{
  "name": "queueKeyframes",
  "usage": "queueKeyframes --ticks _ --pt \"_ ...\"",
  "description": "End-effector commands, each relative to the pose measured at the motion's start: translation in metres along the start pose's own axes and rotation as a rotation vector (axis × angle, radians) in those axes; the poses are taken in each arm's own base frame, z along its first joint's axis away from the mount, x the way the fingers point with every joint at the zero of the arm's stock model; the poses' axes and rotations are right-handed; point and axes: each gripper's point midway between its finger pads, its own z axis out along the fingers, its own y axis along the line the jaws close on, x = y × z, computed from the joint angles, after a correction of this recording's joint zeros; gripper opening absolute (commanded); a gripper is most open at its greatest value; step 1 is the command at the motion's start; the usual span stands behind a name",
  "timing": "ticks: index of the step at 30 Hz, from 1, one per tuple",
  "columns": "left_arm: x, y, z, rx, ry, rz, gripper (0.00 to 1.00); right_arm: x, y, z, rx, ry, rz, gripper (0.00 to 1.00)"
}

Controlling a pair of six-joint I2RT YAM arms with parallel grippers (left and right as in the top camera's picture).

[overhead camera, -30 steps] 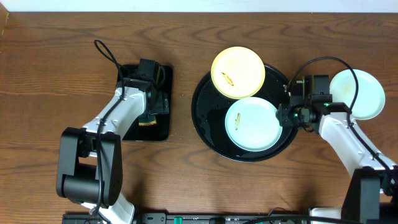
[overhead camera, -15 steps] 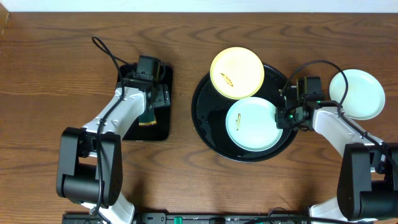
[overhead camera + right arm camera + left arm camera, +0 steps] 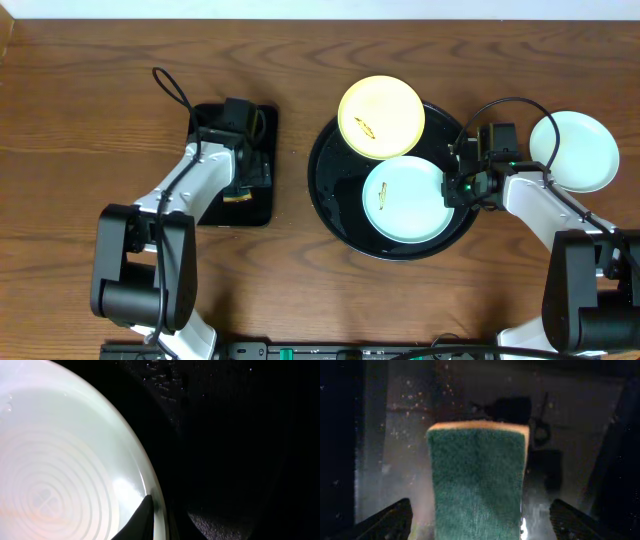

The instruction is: Clean dirty plates on tray and stack at the side

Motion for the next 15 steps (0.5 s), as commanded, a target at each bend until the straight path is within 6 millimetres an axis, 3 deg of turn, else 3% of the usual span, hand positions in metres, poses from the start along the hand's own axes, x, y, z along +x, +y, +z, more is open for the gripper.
queueKeyframes --ticks 1,4,6,7,8,9,10,15 --pt "0.009 0.012 0.022 -0.003 0.001 -0.044 0.56 0.004 0.003 0.003 -0.013 0.015 -0.009 0.09" --pt "0.013 0.02 0.034 -0.003 -0.006 -0.071 0.5 0.004 0.003 0.003 -0.013 0.014 -0.01 0.1" --pt "0.017 0.02 0.037 0.006 0.003 -0.074 0.09 0.004 0.003 0.003 -0.013 0.013 -0.009 0.1" --pt "0.017 0.018 0.037 0.017 0.005 -0.073 0.08 0.004 0.003 0.003 -0.013 0.013 -0.009 0.1" --pt "0.016 0.016 0.037 0.025 0.003 -0.075 0.29 0.004 0.003 0.003 -0.013 0.013 -0.009 0.1" --pt "0.015 0.016 0.037 0.026 -0.004 -0.076 0.61 0.004 0.003 0.003 -0.013 0.013 -0.009 0.1" --pt "0.012 0.017 0.037 0.023 -0.015 -0.076 0.81 0.004 0.003 0.003 -0.013 0.013 -0.01 0.11" --pt "-0.011 0.014 0.036 0.044 -0.107 -0.099 0.78 0.004 0.003 0.003 -0.013 0.014 -0.009 0.11"
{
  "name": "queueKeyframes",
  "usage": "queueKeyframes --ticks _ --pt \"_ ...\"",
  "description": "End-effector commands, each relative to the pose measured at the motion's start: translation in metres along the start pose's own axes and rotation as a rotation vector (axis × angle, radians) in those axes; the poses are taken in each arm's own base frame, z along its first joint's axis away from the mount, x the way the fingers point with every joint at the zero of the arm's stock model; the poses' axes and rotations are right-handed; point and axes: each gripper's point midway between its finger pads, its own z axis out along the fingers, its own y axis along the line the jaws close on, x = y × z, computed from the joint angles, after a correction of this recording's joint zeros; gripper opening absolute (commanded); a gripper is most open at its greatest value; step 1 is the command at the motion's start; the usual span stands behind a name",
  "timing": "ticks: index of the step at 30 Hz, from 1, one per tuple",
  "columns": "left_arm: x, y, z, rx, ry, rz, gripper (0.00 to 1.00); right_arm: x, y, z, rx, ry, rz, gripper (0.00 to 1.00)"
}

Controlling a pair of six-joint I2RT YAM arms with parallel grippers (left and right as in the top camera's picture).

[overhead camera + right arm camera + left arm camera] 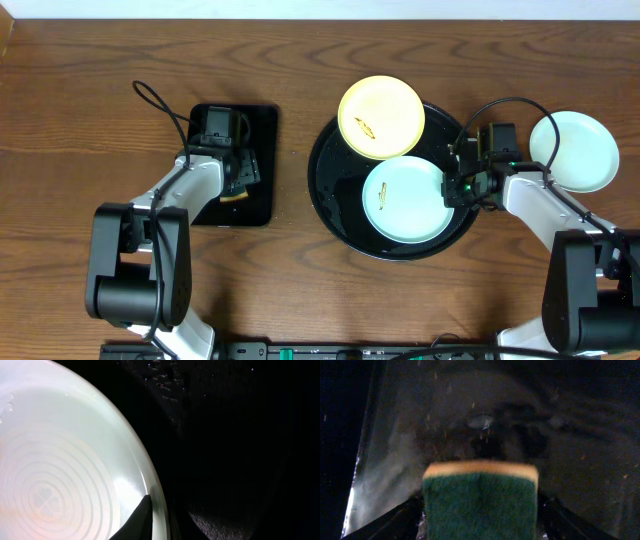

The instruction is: Clean dirty plates on tray and stack at the side

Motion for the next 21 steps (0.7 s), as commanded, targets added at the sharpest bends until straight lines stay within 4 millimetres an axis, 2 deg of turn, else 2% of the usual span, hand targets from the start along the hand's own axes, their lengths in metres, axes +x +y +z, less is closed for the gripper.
queueKeyframes --ticks 1,3,5,6,7,8,9,10,11,15,17,18,21 --pt "0.0 0.0 0.011 0.008 -0.015 -0.01 0.78 0.004 0.002 0.003 -0.009 0.014 -0.009 0.11" --pt "-0.007 -0.002 0.011 0.016 -0.043 -0.015 0.73 0.004 0.002 0.003 -0.009 0.014 -0.009 0.11" --pt "-0.01 -0.003 0.012 0.02 -0.055 -0.016 0.49 0.004 0.002 0.003 -0.009 0.014 -0.009 0.12" --pt "-0.009 -0.003 0.013 0.018 -0.05 -0.016 0.26 0.004 0.002 0.003 -0.009 0.014 -0.009 0.12" --pt "-0.007 -0.003 0.014 0.017 -0.046 -0.015 0.21 0.004 0.002 0.003 -0.009 0.014 -0.009 0.12" --pt "-0.006 -0.003 0.017 0.015 -0.039 -0.014 0.22 0.004 0.002 0.003 -0.009 0.014 -0.009 0.12" --pt "-0.004 -0.003 0.019 0.013 -0.033 -0.013 0.4 0.004 0.002 0.003 -0.009 0.014 -0.009 0.12" --pt "-0.003 -0.002 0.019 0.011 -0.029 -0.012 0.73 0.004 0.002 0.003 -0.009 0.013 -0.009 0.11" --pt "-0.002 -0.002 0.019 0.011 -0.025 -0.011 0.82 0.004 0.002 0.003 -0.009 0.013 -0.009 0.12" --pt "0.013 -0.001 0.001 0.023 0.062 -0.01 0.8 0.004 0.002 0.003 -0.009 0.014 -0.009 0.13" --pt "0.035 -0.002 -0.013 0.043 0.159 -0.046 0.66 0.004 0.002 0.003 -0.009 0.014 -0.009 0.13" --pt "0.042 -0.002 -0.015 0.048 0.189 -0.048 0.62 0.004 0.002 0.003 -0.009 0.014 -0.009 0.13" --pt "0.058 0.002 -0.019 0.032 0.257 -0.044 0.62 0.004 0.002 0.003 -0.009 0.014 -0.009 0.14"
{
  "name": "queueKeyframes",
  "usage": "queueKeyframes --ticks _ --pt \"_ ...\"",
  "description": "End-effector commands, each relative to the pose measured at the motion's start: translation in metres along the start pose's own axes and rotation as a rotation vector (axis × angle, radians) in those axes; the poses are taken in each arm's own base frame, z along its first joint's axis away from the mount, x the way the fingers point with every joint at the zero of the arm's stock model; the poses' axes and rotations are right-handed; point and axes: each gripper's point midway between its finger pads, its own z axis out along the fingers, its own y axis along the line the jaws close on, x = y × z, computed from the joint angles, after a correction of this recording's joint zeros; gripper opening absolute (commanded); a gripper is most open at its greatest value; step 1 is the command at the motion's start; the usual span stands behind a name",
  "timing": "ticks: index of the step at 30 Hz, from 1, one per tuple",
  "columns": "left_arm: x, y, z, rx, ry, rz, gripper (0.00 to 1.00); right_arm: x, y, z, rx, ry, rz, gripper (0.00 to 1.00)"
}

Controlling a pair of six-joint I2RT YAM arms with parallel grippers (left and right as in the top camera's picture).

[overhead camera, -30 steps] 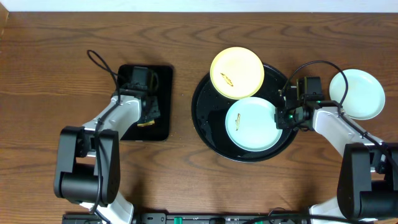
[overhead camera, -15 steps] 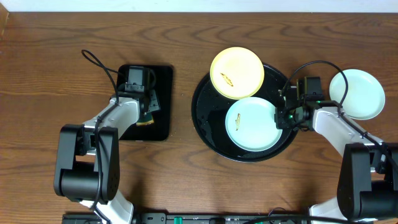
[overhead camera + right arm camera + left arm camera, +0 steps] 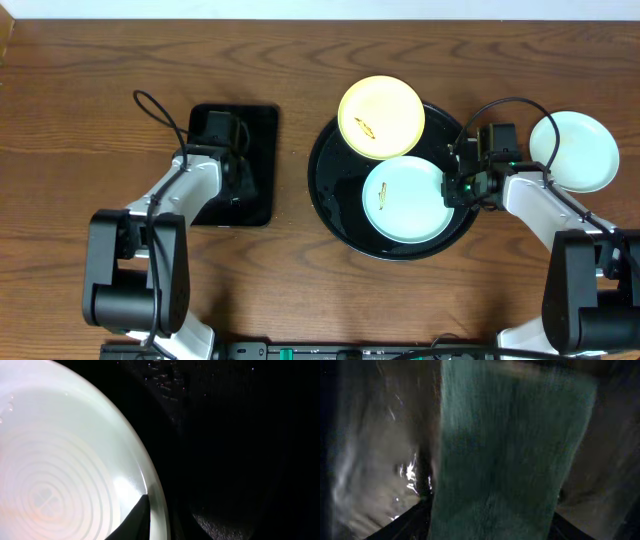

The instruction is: Clean dirty plates on tray and stack at the side

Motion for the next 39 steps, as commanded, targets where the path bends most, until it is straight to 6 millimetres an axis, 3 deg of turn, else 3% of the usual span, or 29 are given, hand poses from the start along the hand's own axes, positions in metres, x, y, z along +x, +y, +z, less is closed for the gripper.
queueKeyframes --ticks 1,2,3,4,5,6,14,17,24,27,28,30,32,34,36,39 --pt "0.018 0.002 -0.001 0.01 0.07 -0.019 0.59 0.004 0.002 0.003 -0.009 0.013 -0.009 0.14" --pt "0.018 0.002 -0.001 0.006 0.069 -0.018 0.36 0.004 0.002 0.003 -0.009 0.013 -0.009 0.14" --pt "0.016 0.002 0.0 0.007 0.061 -0.008 0.19 0.004 0.002 0.003 -0.009 0.013 -0.009 0.14" --pt "0.013 0.001 0.0 0.011 0.051 -0.009 0.24 0.004 0.002 0.003 -0.009 0.014 -0.009 0.14" --pt "0.01 0.0 0.0 0.016 0.038 -0.01 0.53 0.004 0.002 0.003 -0.009 0.014 -0.009 0.15" --pt "0.007 -0.001 0.0 0.021 0.023 -0.01 0.76 0.004 0.002 0.003 -0.009 0.014 -0.009 0.14" --pt "-0.03 0.003 -0.002 -0.025 -0.137 -0.013 0.74 0.003 0.002 0.003 -0.009 0.01 -0.01 0.17" --pt "-0.028 0.004 0.001 -0.028 -0.127 -0.013 0.64 0.003 0.003 0.003 -0.01 0.009 -0.012 0.16" --pt "-0.019 0.006 0.014 -0.044 -0.082 -0.007 0.64 0.006 0.007 0.016 -0.014 -0.016 -0.03 0.18" --pt "-0.015 0.007 0.014 -0.047 -0.065 -0.006 0.63 0.005 0.009 0.016 -0.016 -0.02 -0.035 0.08" --pt "-0.015 0.007 0.014 -0.047 -0.065 -0.006 0.59 0.004 0.009 0.016 -0.017 -0.024 -0.021 0.01" --pt "-0.015 0.007 0.014 -0.047 -0.064 -0.006 0.5 0.003 0.011 0.016 -0.023 -0.027 -0.01 0.01" --pt "-0.017 0.006 0.014 -0.045 -0.07 -0.006 0.5 0.001 0.012 0.016 -0.03 -0.034 -0.006 0.01" --pt "-0.02 0.005 0.014 -0.04 -0.084 -0.007 0.59 0.0 0.012 0.016 -0.033 -0.039 -0.007 0.02" --pt "-0.02 0.005 0.014 -0.04 -0.085 -0.008 0.61 0.001 0.015 0.016 -0.035 -0.034 -0.014 0.02" --pt "-0.022 0.004 0.016 -0.038 -0.093 -0.008 0.56 0.002 0.021 0.017 -0.039 -0.03 -0.032 0.03"
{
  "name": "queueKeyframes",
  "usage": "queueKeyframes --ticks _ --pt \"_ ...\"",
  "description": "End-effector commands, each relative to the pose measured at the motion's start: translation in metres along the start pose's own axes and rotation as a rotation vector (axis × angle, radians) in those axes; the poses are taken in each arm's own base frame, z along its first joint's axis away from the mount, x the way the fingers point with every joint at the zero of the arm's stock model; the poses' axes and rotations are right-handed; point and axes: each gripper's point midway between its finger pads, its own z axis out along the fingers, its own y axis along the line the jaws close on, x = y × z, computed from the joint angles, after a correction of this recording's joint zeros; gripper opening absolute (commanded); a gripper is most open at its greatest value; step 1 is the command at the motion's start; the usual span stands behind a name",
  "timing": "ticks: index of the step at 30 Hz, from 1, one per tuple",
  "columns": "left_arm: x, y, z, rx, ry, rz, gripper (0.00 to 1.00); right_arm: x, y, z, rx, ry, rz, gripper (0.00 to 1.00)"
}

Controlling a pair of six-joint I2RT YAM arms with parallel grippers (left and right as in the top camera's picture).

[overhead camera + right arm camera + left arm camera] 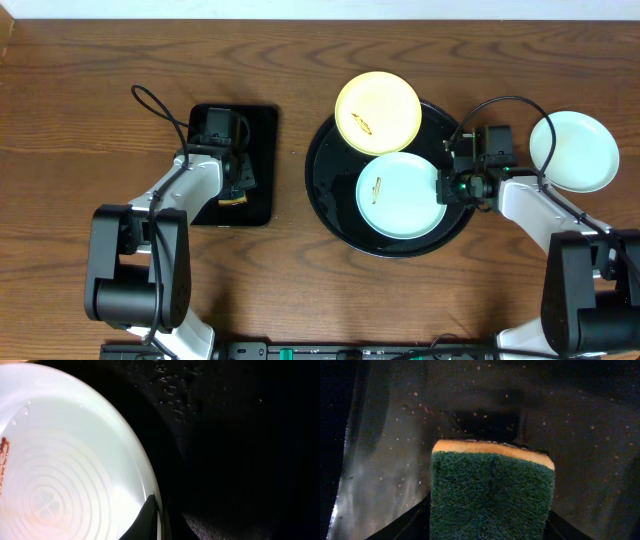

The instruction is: Clean dirty plates on tray and stack at the side

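A pale green plate (402, 195) with a brown smear lies in the round black tray (335, 215). My right gripper (447, 187) is shut on its right rim; in the right wrist view one finger (147, 517) lies on top of that plate (65, 475). A yellow plate (378, 112) with a smear leans on the tray's far edge. My left gripper (236, 183) is shut on a green-and-yellow sponge (492, 495), held just over the small black rectangular tray (262, 150).
A clean pale plate (574, 150) sits on the wooden table at the right, beside my right arm. Wet specks cover the small tray's floor (580, 435). Cables loop off both arms.
The sponge filled the left wrist view, pressed close to the small tray; now it is drawn back with its yellow edge showing. The green plate sits slightly further left and shows a smear.
At first the left gripper stood open around the sponge on the small tray. It was then shut on it, then pressed low in the tray, and now holds it off the floor. The right gripper has held the green plate's rim throughout, and the plate has shifted a little.
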Motion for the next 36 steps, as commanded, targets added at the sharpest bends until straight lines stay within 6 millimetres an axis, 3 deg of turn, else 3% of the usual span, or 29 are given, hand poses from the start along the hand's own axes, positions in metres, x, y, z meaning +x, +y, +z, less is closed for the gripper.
queueKeyframes --ticks 1,2,3,6,9,15,20,23,24,27,32,33,36 --pt "0.006 0.006 0.011 -0.026 0.017 0.008 0.44 0.016 0.008 0.011 -0.007 0.049 -0.003 0.04" --pt "0.003 0.004 0.012 -0.021 0.005 0.007 0.14 0.016 0.007 0.011 -0.007 0.049 -0.006 0.04" --pt "0.001 0.004 0.011 -0.018 -0.002 0.006 0.08 0.016 0.007 0.011 -0.005 0.049 -0.014 0.04" --pt "-0.008 0.002 0.003 -0.009 -0.031 0.026 0.08 0.015 0.001 0.011 0.028 0.047 -0.018 0.03" --pt "-0.031 -0.003 -0.028 0.023 -0.119 0.025 0.07 0.016 0.0 0.011 0.037 0.048 -0.018 0.03" --pt "-0.063 -0.008 -0.109 0.124 -0.335 -0.028 0.08 0.017 -0.001 0.011 0.037 0.055 -0.05 0.04" --pt "-0.076 -0.009 -0.14 0.159 -0.437 -0.034 0.07 0.016 0.0 0.011 0.036 0.049 -0.052 0.05" --pt "-0.077 -0.009 -0.143 0.164 -0.445 -0.034 0.07 0.016 0.0 0.011 0.036 0.047 -0.052 0.09" --pt "-0.075 -0.009 -0.142 0.163 -0.437 -0.033 0.07 0.016 0.0 0.011 0.036 0.047 -0.052 0.17" --pt "-0.072 -0.008 -0.141 0.159 -0.424 -0.031 0.07 0.014 0.0 0.011 0.036 0.039 -0.054 0.28" --pt "-0.067 -0.017 -0.14 0.209 -0.393 -0.017 0.07 0.013 0.001 0.011 0.028 0.037 -0.053 0.32" --pt "-0.065 -0.019 -0.141 0.22 -0.382 -0.013 0.08 0.013 0.001 0.011 0.028 0.037 -0.053 0.31" --pt "-0.06 -0.019 -0.151 0.227 -0.309 -0.007 0.07 0.012 0.001 0.011 0.028 0.033 -0.054 0.01"
